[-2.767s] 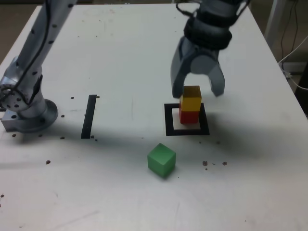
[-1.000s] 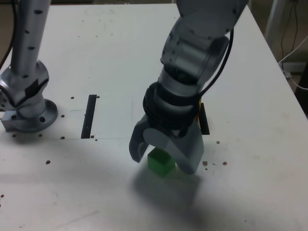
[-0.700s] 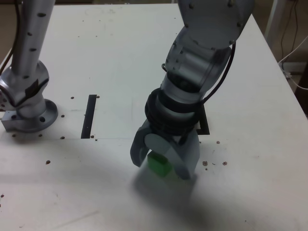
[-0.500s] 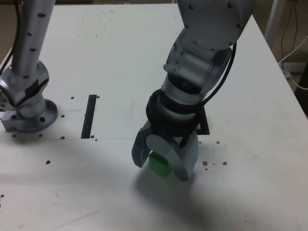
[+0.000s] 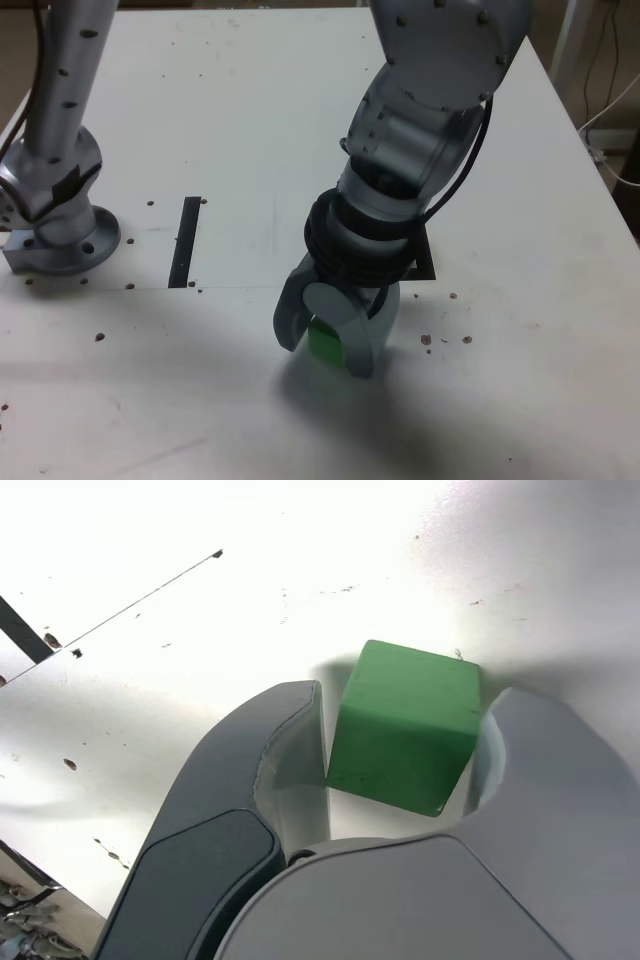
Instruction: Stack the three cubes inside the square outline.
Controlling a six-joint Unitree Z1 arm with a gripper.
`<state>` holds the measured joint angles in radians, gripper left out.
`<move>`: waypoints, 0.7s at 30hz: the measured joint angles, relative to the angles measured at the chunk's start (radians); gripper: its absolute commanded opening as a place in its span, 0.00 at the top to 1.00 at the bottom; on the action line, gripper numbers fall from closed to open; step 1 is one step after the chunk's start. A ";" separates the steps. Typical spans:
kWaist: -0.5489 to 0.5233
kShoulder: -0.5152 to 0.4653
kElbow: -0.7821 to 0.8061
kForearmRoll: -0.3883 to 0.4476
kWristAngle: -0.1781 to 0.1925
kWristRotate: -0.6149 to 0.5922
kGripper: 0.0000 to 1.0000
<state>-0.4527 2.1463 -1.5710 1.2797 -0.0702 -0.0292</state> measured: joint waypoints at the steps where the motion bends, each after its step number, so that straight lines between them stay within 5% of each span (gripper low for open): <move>1: 0.000 0.000 -0.001 0.000 0.000 0.000 0.74; 11: 0.000 0.005 -0.022 0.013 0.000 0.000 0.74; 21: 0.000 0.004 -0.117 0.134 0.033 -0.014 0.74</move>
<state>-0.4528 2.1504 -1.6884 1.4141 -0.0371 -0.0429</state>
